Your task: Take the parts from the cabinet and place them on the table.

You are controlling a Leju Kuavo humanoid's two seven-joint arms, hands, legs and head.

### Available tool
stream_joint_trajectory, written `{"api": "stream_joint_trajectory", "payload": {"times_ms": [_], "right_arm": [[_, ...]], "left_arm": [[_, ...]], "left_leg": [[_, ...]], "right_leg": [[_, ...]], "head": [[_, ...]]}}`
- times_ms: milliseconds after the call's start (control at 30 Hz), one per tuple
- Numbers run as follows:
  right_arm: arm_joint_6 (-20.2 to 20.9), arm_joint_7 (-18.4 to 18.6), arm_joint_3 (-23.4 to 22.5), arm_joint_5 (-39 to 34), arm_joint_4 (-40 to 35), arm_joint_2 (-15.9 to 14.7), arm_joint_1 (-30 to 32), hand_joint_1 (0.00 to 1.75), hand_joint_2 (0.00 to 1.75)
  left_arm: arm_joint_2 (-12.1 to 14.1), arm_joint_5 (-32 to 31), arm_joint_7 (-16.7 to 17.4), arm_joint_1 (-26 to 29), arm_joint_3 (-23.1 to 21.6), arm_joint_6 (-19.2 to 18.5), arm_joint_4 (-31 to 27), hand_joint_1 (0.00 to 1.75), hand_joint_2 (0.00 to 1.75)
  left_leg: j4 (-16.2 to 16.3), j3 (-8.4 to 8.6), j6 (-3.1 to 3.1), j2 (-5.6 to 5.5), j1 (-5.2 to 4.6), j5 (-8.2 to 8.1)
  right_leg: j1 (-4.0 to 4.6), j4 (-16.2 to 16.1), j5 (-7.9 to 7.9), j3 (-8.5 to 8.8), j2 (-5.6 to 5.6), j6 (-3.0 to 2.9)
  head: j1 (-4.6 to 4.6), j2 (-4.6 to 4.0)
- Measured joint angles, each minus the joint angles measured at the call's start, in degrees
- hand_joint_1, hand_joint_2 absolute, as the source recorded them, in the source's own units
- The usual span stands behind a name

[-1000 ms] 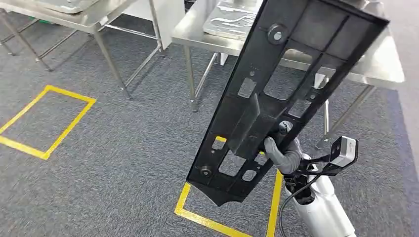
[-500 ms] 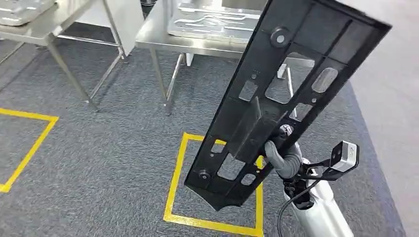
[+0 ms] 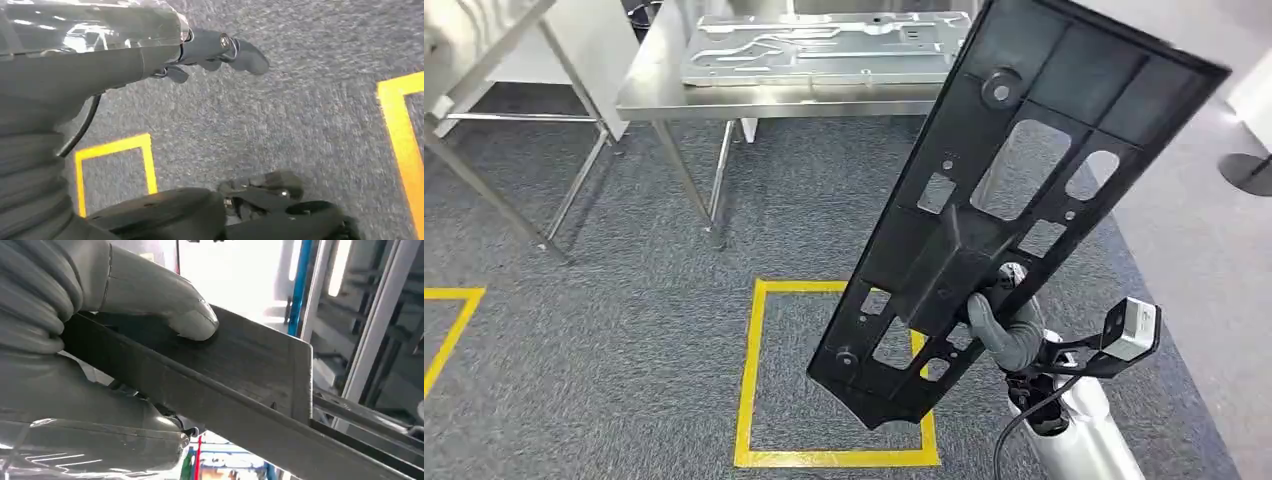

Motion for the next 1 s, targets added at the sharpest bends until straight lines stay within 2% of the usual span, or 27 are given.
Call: {"api": "stream_joint_trajectory", "payload": {"times_ms": [33,67,100,133,167,233,267,300,333,367,400,433,467,500,533,567,633,667,700,733,767,800,833,867,900,967,1000], "right_arm": [[0.0,0.0,0.0,0.0,0.0,0.0,0.0,1.75,1.75],[0.0,0.0,0.0,0.1,0.0,0.0,0.0,1.75,1.75],[0.0,0.0,0.0,0.1,0.0,0.0,0.0,1.75,1.75],[0.0,0.0,0.0,0.1,0.0,-0.1,0.0,1.75,1.75],[0.0,-0.1,0.0,0.1,0.0,-0.1,-0.1,1.75,1.75],[0.1,-0.1,0.0,0.3,0.0,-0.1,-0.1,1.75,1.75],[0.1,-0.1,0.0,0.5,0.0,-0.1,-0.1,1.75,1.75],[0.0,-0.1,0.0,0.6,0.0,0.0,-0.1,1.75,1.75],[0.0,-0.1,-0.1,0.7,-0.2,0.0,0.0,1.75,1.75],[0.0,-0.2,-0.3,0.8,-0.2,0.1,-0.2,1.75,1.75],[0.0,-0.2,-0.3,0.8,-0.2,0.1,-0.4,1.75,1.75],[0.0,-0.2,-0.3,0.8,-0.2,0.1,-0.3,1.75,1.75],[0.0,-0.2,-0.3,0.8,-0.2,0.1,-0.2,1.75,1.75],[0.1,-0.2,-0.3,0.9,-0.2,0.1,0.0,1.75,1.75],[0.1,-0.2,-0.3,0.8,-0.2,0.1,0.0,1.75,1.75],[0.1,-0.2,-0.4,0.8,-0.2,0.1,0.0,1.75,1.75],[0.1,-0.3,-0.9,0.8,-0.2,0.1,0.0,1.75,1.75],[0.1,-0.4,-1.0,0.8,-0.1,0.2,0.0,1.75,1.75],[0.2,-0.5,-1.1,0.8,-0.2,0.2,0.0,1.75,1.75],[0.2,-0.6,-1.1,0.7,-0.2,0.2,0.1,1.75,1.75],[0.2,-0.7,-1.2,0.7,-0.2,0.2,0.1,1.75,1.75],[0.2,-0.7,-1.3,0.7,-0.2,0.2,0.0,1.75,1.75],[0.2,-0.7,-1.3,0.7,-0.5,0.2,0.2,1.75,1.75],[0.3,-0.8,-1.3,0.6,-0.5,0.2,0.0,1.75,1.75],[0.3,-0.8,-1.3,0.7,-0.5,0.2,-0.2,1.75,1.75],[0.3,-0.8,-1.3,0.7,-0.5,0.2,-0.2,1.75,1.75],[0.3,-0.7,-1.2,0.7,-0.5,0.2,-0.1,1.75,1.75]], "left_arm": [[0.0,0.0,0.0,-0.1,0.0,-0.1,0.0,0.00,1.75],[0.0,-0.2,0.0,-0.2,0.0,-0.1,0.0,0.00,1.75],[0.0,-0.2,-0.1,-0.2,0.0,-0.2,0.0,0.00,1.75],[0.1,-0.2,-0.2,-0.2,0.0,-0.3,0.0,0.00,1.75],[0.1,-0.4,-0.3,-0.2,0.0,-0.6,0.0,0.00,1.75],[0.1,-0.5,-0.7,-0.5,-0.1,-0.9,0.0,0.00,1.75],[0.1,-0.7,-1.0,-0.5,-0.2,-1.0,0.0,0.00,1.75],[0.1,-0.9,-1.2,-0.5,-0.2,-1.1,0.0,0.00,1.75],[0.0,-1.0,-1.3,-0.5,-0.3,-1.2,0.0,0.00,1.75],[0.0,-1.1,-1.5,-0.5,-0.3,-1.2,0.0,0.00,1.75],[0.0,-1.1,-1.6,-0.4,-0.3,-1.2,0.0,0.00,1.75],[0.0,-1.1,-1.6,-0.3,-0.3,-1.2,0.0,0.00,1.75],[0.0,-1.1,-1.6,-0.1,-0.3,-1.3,0.0,0.00,1.75],[0.0,-1.1,-1.6,0.1,-0.3,-1.3,0.0,0.00,1.75],[0.0,-1.1,-1.6,0.2,-0.3,-1.3,0.0,0.00,1.75],[0.0,-1.1,-1.6,0.2,-0.3,-1.3,0.0,0.00,1.75],[-0.1,-1.2,-1.6,0.1,-0.4,-1.4,0.0,0.00,1.75],[-0.2,-1.2,-1.6,0.2,-0.5,-1.5,0.0,0.00,1.75],[-0.2,-1.2,-1.5,0.1,-0.5,-1.5,0.0,0.00,1.75],[-0.2,-1.2,-1.5,0.1,-0.5,-1.5,0.0,0.00,1.75],[-0.2,-1.2,-1.5,0.1,-0.5,-1.5,0.0,0.00,1.75],[-0.2,-1.1,-1.5,-0.1,-0.6,-1.5,0.0,0.00,1.75],[-0.1,-1.1,-1.5,-0.3,-0.6,-1.5,-0.1,0.00,1.75],[-0.1,-1.1,-1.6,-0.5,-0.6,-1.5,-0.1,0.00,1.75],[-0.1,-1.1,-1.6,-0.5,-0.7,-1.5,-0.1,0.00,1.75],[-0.1,-1.0,-1.6,-0.4,-0.7,-1.5,-0.1,0.00,1.75],[-0.1,-1.0,-1.6,-0.1,-0.7,-1.5,-0.1,0.00,1.75]], "left_leg": [[-1.8,0.58,0.19,-0.03,0.00,1.91],[-5.7,2.20,0.47,-0.12,-0.01,4.58],[-11.3,4.65,0.84,-0.25,-0.03,7.63],[-16.5,6.85,1.28,-0.59,-0.09,9.90],[-18.1,7.47,1.64,-1.07,-0.43,9.07],[-18.4,7.37,2.01,-1.08,-0.51,9.29],[-18.5,7.32,2.42,-1.03,-0.71,8.96],[-19.0,7.54,2.92,-0.97,-0.36,8.40],[-19.7,8.19,3.26,-0.91,-0.10,8.89],[-19.7,8.59,3.73,-0.81,-0.13,8.62],[-19.7,8.83,3.90,-0.64,-0.16,8.47],[-19.7,9.19,3.83,-0.34,-0.25,8.21],[-19.7,9.52,3.76,-0.06,-0.26,7.88],[-19.7,9.96,3.68,0.14,-0.28,7.58],[-19.7,10.66,3.57,0.31,-0.28,7.07],[-19.7,11.46,3.48,0.44,-0.27,6.50],[-19.7,13.30,3.23,0.68,-0.25,5.13],[-19.9,13.62,2.98,0.85,-0.32,4.57],[-19.9,13.77,2.50,0.80,-0.57,4.01],[-20.3,14.21,2.15,0.92,-0.44,3.66],[-20.9,14.85,1.83,1.03,-0.40,3.16],[-21.6,15.82,1.46,1.28,-0.57,2.77],[-22.0,17.24,1.24,1.05,-0.48,2.32],[-19.8,16.73,1.05,0.56,-0.44,2.42],[-15.5,14.12,0.84,0.18,-0.36,1.59],[-4.5,5.80,0.37,0.02,-0.25,-0.54],[-1.4,2.32,0.27,0.02,-0.25,0.01]], "right_leg": [[0.05,0.0,0.00,0.08,0.79,0.00],[0.10,0.1,-0.01,0.18,1.21,0.00],[0.14,0.1,-0.10,0.33,1.54,-0.03],[0.16,0.2,-0.17,0.47,2.08,0.09],[0.53,0.3,-0.22,0.38,2.34,0.45],[0.24,0.3,-0.04,-0.01,2.60,1.20],[0.21,0.0,-0.29,-0.01,2.63,1.69],[0.22,-0.2,-1.16,-0.01,2.62,2.03],[0.05,0.3,-1.10,0.35,1.72,2.09],[0.19,2.6,-1.95,-0.52,-0.44,2.37],[0.14,6.5,-3.74,-2.72,-1.45,2.74],[0.05,11.9,-5.88,-5.84,-1.96,3.10],[0.03,16.4,-7.13,-8.67,-2.11,3.32],[0.03,18.7,-7.02,-10.47,-2.16,3.41],[0.03,17.9,-5.28,-10.86,-2.18,3.42],[0.03,14.3,-2.28,-9.58,-2.20,3.32],[0.12,3.1,4.51,-4.80,-2.60,2.81],[0.38,1.5,3.37,-3.83,-3.18,2.42],[0.94,0.8,2.71,-3.65,-3.10,2.03],[1.02,1.3,2.11,-3.56,-2.85,1.46],[1.11,1.5,1.32,-3.37,-2.73,1.13],[1.12,1.2,0.77,-2.83,-2.41,0.80],[0.25,0.3,0.26,-1.21,-2.22,0.42],[0.31,-0.2,-0.46,0.17,-2.14,0.20],[0.28,-0.6,-1.10,1.31,-2.20,-0.37],[0.35,-1.3,-2.83,3.71,-2.00,-0.50],[0.36,-1.4,-3.76,4.95,-1.71,-0.49]], "head": [[-0.02,0.00],[-0.02,0.00],[-0.02,0.00],[-0.02,0.00],[0.00,0.00],[0.00,0.00],[0.00,0.00],[0.00,0.00],[-0.02,0.00],[0.00,0.00],[0.00,0.00],[0.00,0.00],[0.00,0.00],[0.00,0.00],[0.00,0.00],[0.00,0.00],[0.00,0.00],[0.00,0.00],[0.00,0.00],[0.02,0.00],[0.00,0.00],[0.00,0.00],[0.02,0.00],[-0.09,0.00],[-0.09,0.00],[-0.07,0.00],[-0.09,0.00]]}}
